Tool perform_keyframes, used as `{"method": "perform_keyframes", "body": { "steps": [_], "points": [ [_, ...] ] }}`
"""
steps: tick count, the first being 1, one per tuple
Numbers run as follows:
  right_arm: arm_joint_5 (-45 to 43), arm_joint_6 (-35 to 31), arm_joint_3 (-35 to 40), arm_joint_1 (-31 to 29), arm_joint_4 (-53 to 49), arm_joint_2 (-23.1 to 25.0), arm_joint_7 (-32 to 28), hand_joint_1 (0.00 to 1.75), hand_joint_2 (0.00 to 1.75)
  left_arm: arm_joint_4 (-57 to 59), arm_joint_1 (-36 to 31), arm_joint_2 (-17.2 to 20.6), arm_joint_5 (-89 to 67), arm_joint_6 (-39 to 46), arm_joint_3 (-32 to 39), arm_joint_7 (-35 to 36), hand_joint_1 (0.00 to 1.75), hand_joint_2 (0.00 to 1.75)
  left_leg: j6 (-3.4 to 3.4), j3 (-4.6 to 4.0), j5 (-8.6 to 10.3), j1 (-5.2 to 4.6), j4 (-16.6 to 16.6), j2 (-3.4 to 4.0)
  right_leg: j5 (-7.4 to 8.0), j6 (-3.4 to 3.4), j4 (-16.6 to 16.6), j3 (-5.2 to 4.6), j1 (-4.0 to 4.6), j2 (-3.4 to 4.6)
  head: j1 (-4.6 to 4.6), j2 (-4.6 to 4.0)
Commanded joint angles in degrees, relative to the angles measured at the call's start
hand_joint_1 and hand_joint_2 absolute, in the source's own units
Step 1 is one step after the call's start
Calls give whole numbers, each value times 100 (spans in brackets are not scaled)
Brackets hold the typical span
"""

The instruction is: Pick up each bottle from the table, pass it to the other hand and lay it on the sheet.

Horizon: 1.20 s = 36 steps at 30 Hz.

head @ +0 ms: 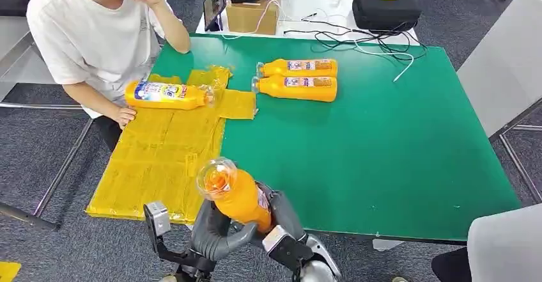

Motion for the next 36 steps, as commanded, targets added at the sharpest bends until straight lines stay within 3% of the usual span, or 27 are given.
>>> {"method": "perform_keyframes", "body": {
  "steps": [1,2,3,4,8,15,16,17,18,19,30,32,35,36],
  "points": [
    [-26,41,205,-307,359,-119,62,175,175,41,-168,70,-67,-34,-37,-59,0,175,-5,14,-3,1,-2,0,-4,-8,-2,15,2,-5,0,0],
    [-2,35,231,-352,412,-137,124,175,175,48,-174,64,-242,8,-57,-144,14,175,-4,13,-3,3,-3,1,-3,-7,-4,14,3,-4,0,0],
    [32,46,262,-384,448,-158,167,175,175,63,-174,62,-283,6,-74,-156,150,175,-6,23,-5,3,-5,1,-7,-11,-4,23,4,-5,-2,2],
    [28,94,287,-417,491,-167,196,175,175,87,-178,61,-285,-18,-91,-151,175,175,-5,19,-4,2,-4,2,-4,-8,-5,20,3,-3,0,0],
    [61,154,317,-497,599,-99,259,175,175,186,-177,75,424,-773,-102,265,175,175,-5,18,-2,3,-6,0,-3,-8,-7,19,4,-4,0,0],
    [-4,225,367,-699,704,-11,457,175,175,202,-195,-45,671,-853,36,370,175,175,-4,13,-3,2,-2,6,-1,-7,-3,12,3,3,0,2],
    [-60,120,281,-699,728,67,484,33,175,172,-194,-76,819,-897,105,437,175,175,-6,20,-6,4,-2,5,-4,-10,-3,19,5,0,0,0],
    [-183,-17,154,-691,769,173,583,0,175,143,-160,-78,1150,-973,165,662,175,175,-4,14,-2,1,-3,1,-3,-8,-2,14,2,-3,-2,0],
    [-179,-59,157,-722,791,198,615,0,175,112,-140,-59,1195,-966,188,686,175,175,-6,21,-6,3,-1,3,-7,-11,0,20,4,-3,0,0],
    [-174,-112,146,-740,819,219,635,0,0,90,-124,-48,1197,-970,191,686,175,175,-6,15,-5,3,-1,5,-3,-9,-2,14,4,1,0,0],
    [-175,-474,30,-788,856,290,557,0,0,236,-182,-214,1263,-683,391,659,175,175,-5,18,-5,3,-1,2,-5,-8,-1,19,3,-3,0,0],
    [-209,-477,53,-803,863,288,587,0,0,322,-252,-325,1228,-172,590,655,175,175,-4,17,-4,2,-1,0,-5,-8,-2,19,3,-6,0,0],
    [-259,-663,130,-776,941,313,575,0,0,494,-434,-382,289,1228,756,115,175,175,-5,14,-1,2,-2,-1,-2,-8,-3,16,3,-6,0,0],
    [-326,-1020,-6,-647,793,400,82,0,0,624,-546,-379,-233,1751,760,-200,175,175,-4,12,1,-1,-5,-5,-2,-6,-3,14,0,-9,2,2]
  ]
}}
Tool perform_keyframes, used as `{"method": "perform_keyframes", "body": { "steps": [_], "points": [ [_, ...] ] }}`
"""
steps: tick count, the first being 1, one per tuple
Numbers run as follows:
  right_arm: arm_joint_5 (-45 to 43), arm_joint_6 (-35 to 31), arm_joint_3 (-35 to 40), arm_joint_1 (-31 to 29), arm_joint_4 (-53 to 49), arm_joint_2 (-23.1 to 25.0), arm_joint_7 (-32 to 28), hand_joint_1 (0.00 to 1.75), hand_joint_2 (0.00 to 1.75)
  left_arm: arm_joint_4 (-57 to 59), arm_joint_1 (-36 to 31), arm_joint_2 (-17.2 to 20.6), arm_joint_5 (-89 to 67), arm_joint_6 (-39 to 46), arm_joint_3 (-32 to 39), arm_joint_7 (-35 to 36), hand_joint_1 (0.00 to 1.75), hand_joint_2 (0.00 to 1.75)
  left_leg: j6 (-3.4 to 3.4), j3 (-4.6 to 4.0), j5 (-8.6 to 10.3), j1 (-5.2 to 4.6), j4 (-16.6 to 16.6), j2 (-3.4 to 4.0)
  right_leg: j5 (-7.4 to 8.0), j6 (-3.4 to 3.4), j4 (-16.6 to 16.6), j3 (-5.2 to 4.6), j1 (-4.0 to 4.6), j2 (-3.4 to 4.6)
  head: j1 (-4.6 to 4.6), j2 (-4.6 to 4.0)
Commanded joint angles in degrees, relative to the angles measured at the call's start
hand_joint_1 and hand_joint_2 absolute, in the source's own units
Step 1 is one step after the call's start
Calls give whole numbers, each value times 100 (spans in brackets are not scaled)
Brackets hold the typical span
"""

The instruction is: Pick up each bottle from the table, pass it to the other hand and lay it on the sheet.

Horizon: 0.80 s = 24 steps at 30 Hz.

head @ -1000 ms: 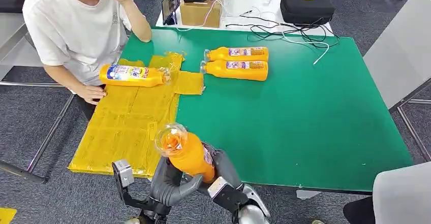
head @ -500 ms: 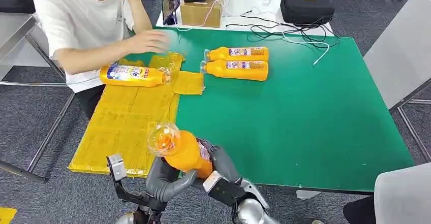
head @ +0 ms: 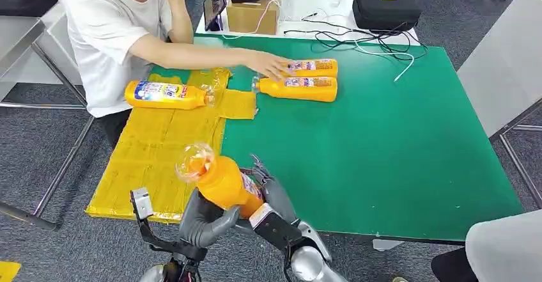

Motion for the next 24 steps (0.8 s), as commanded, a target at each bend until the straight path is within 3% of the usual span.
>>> {"method": "perform_keyframes", "body": {
  "steps": [1,4,7,10,21,24],
  "points": [
    [-176,-905,-115,-13,145,156,-785,0,0,776,-538,-287,-1409,2210,278,-769,175,175,-6,15,0,2,-4,-6,-3,-9,-3,17,3,-11,4,0],
    [-414,-1557,-405,319,-558,175,-928,0,0,645,-336,-201,-1806,2409,381,-941,175,175,-6,16,-1,0,-5,-7,-6,-10,-2,16,2,-11,4,2],
    [-663,-1592,-658,404,-693,172,-880,0,0,507,-287,-113,-2262,2712,619,-1077,175,175,-5,14,-2,4,-4,-4,-6,-8,-4,13,6,-10,-2,2],
    [-766,-1608,-858,477,-781,182,-1224,0,0,731,-470,-47,-2257,2428,995,-704,175,175,-5,24,-4,5,-6,-10,-9,-10,-6,26,7,-18,0,0],
    [-862,-1686,-971,589,-917,229,-1370,0,0,898,-499,-155,-2290,2400,1240,-659,175,175,-6,17,-5,5,-2,-2,-7,-11,-2,17,6,-9,0,0],
    [-998,-1688,-1184,758,-1116,210,-1432,0,0,1435,-740,-51,-3528,3245,1488,-1066,175,175,-6,20,-1,4,-8,-13,-8,-11,-7,23,5,-21,0,0]
  ]
}}
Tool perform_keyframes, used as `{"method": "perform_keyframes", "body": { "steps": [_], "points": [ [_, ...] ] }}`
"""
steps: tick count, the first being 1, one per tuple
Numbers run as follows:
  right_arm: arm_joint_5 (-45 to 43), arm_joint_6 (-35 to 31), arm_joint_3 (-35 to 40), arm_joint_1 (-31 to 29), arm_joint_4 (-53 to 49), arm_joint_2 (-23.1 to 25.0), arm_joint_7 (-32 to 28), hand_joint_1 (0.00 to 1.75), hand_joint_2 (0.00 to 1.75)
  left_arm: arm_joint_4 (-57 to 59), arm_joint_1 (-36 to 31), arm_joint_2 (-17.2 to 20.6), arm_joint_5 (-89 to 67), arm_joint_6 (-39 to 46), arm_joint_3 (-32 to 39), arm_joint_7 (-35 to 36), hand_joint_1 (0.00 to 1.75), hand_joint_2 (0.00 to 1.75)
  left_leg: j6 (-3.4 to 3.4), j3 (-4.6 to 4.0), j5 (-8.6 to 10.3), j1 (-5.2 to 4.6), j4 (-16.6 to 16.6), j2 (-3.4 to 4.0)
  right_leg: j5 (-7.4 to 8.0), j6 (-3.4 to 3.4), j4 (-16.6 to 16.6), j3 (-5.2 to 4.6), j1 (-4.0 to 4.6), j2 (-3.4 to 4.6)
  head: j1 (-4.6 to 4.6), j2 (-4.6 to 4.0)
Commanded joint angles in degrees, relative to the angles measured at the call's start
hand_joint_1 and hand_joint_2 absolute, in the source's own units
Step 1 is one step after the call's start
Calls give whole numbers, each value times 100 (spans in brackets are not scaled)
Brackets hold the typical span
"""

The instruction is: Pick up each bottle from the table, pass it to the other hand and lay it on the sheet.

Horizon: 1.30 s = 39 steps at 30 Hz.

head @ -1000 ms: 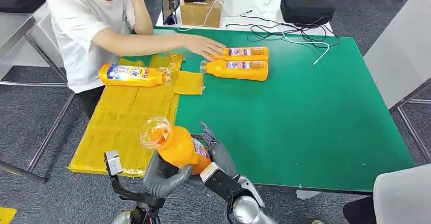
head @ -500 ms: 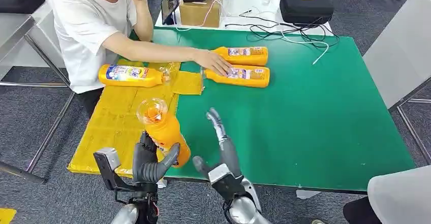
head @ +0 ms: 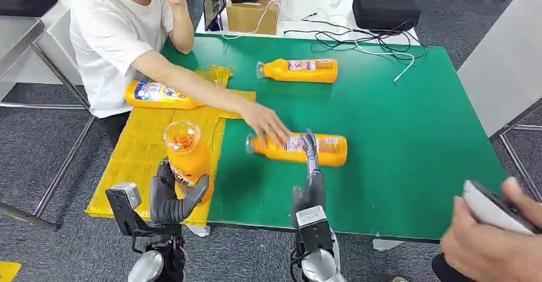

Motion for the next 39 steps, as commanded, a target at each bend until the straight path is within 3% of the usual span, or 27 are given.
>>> {"method": "perform_keyframes", "body": {
  "steps": [1,4,7,9,13,20,26,28,29,39],
  "points": [
    [-184,-59,-526,277,-432,-36,-166,0,0,1302,-575,96,-2146,1226,787,-516,175,175,-5,17,1,0,-10,-14,-5,-8,-7,20,1,-18,-2,2],
    [-187,157,-660,410,-530,-51,-166,0,0,1898,-693,-46,-3887,1226,1501,-248,175,175,-9,33,-1,3,-13,-12,-7,-14,-10,35,5,-17,-2,0],
    [-148,398,-738,515,-488,-6,-166,0,0,2520,-853,27,-5312,1226,1716,130,175,175,-5,27,1,-1,-16,-7,-2,-8,-12,29,0,-12,-2,0],
    [-144,484,-727,500,-441,15,-166,0,0,2825,-1015,102,-5537,1205,1609,309,175,175,-9,39,-2,4,-17,-2,-4,-13,-15,40,6,-10,-2,2],
    [-121,779,-727,454,-388,82,-166,0,0,3724,-1556,530,-7237,1075,1058,1424,175,175,-7,18,4,0,-11,-16,-4,-10,-5,19,0,-24,0,0],
    [-116,927,-799,476,-399,176,-148,0,0,4259,-1969,712,-7825,490,1057,1897,175,175,-13,26,1,6,-6,-10,-8,-15,0,27,7,-18,-2,0],
    [-217,896,-979,541,-436,241,-166,0,0,4371,-1949,777,-7950,122,1077,2115,175,175,-10,30,1,5,-8,5,-3,-12,-4,30,6,-4,-2,2],
    [-263,934,-1037,543,-424,259,-166,0,0,4371,-1952,841,-7943,-176,1059,2172,28,175,-10,27,1,3,-7,7,-3,-11,-1,25,3,-2,0,0],
    [-258,952,-1049,541,-403,265,-166,0,0,4370,-1957,867,-7934,-311,1043,2196,3,175,-10,24,2,3,-6,5,-2,-11,0,23,3,-3,-2,0],
    [-250,968,-1046,538,-386,263,-166,0,0,4363,-1958,906,-7927,-370,1045,2200,3,175,-13,64,5,3,-10,13,2,-14,-3,59,5,6,0,0]
  ]
}}
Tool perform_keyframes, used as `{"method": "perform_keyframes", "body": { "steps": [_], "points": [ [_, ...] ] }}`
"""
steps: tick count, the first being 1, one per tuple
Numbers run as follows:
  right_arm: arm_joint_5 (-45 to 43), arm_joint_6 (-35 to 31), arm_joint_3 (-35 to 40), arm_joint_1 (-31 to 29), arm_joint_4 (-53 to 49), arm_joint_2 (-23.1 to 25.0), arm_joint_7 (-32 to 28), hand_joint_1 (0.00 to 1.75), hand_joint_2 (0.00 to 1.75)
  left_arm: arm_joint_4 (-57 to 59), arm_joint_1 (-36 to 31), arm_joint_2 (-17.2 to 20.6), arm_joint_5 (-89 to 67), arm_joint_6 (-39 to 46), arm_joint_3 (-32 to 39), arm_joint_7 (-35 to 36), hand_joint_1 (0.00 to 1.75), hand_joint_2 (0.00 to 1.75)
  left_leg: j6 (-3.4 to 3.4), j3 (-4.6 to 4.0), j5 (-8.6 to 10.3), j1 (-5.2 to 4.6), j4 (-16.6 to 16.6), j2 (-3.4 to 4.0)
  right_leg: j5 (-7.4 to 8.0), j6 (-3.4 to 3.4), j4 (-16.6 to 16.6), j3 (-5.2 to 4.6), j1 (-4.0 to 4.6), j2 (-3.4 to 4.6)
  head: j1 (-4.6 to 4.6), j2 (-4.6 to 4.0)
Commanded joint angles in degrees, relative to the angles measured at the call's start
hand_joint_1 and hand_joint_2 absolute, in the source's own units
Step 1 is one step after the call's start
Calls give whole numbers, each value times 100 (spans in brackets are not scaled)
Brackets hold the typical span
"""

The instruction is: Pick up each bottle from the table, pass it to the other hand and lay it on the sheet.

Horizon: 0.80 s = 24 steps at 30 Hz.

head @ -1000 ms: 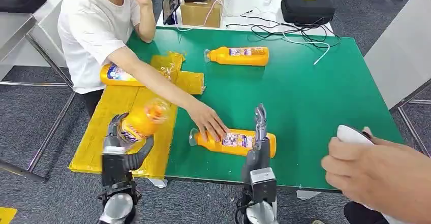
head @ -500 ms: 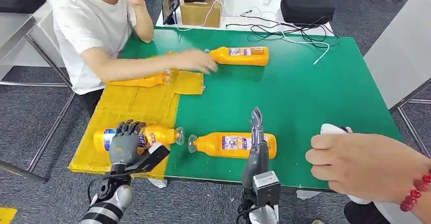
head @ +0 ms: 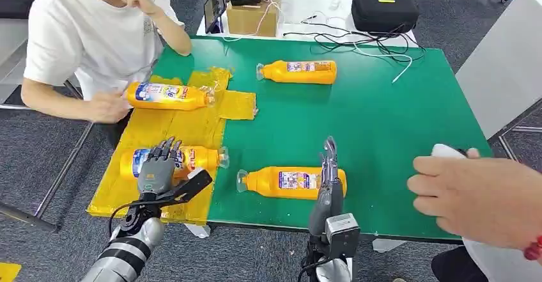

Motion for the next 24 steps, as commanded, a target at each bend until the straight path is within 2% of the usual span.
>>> {"method": "perform_keyframes", "body": {
  "steps": [1,8,11,16,18,22,24],
  "points": [
    [-36,15,-169,-49,81,16,-2,0,0,547,33,200,-12,-103,-117,60,3,175,-5,17,-1,0,-7,13,2,-8,-5,12,1,9,0,0],
    [-25,48,-176,-13,79,21,-2,0,0,424,102,244,-243,-138,-223,262,0,175,-8,23,0,4,-7,17,3,-13,-5,17,4,12,2,0],
    [-25,43,-236,18,61,15,-2,0,0,122,256,150,76,-351,-182,46,0,175,-7,27,-1,2,-7,16,2,-10,-5,22,3,12,2,-2],
    [30,96,-330,-13,159,-42,-2,0,0,-1011,850,48,1305,-806,-441,-540,0,175,-3,32,-5,0,-7,20,0,-6,-6,26,1,16,2,-2],
    [38,102,-330,-8,162,-51,-2,0,0,-1321,987,-5,1477,-580,-535,-728,0,175,-2,31,-6,-1,-6,10,-3,-5,-5,27,-1,6,-2,-2],
    [94,-36,-287,126,102,-85,-2,0,0,-2559,1454,-403,2489,367,-635,-1730,0,175,0,21,-7,-1,-1,-3,-8,-4,-6,26,-2,-8,0,-2],
    [97,-168,-234,166,33,-112,-2,0,0,-3192,1618,-471,2809,622,-781,-1868,0,175,1,3,-9,1,10,-10,-10,-5,-1,12,0,-16,2,-2]
  ]
}}
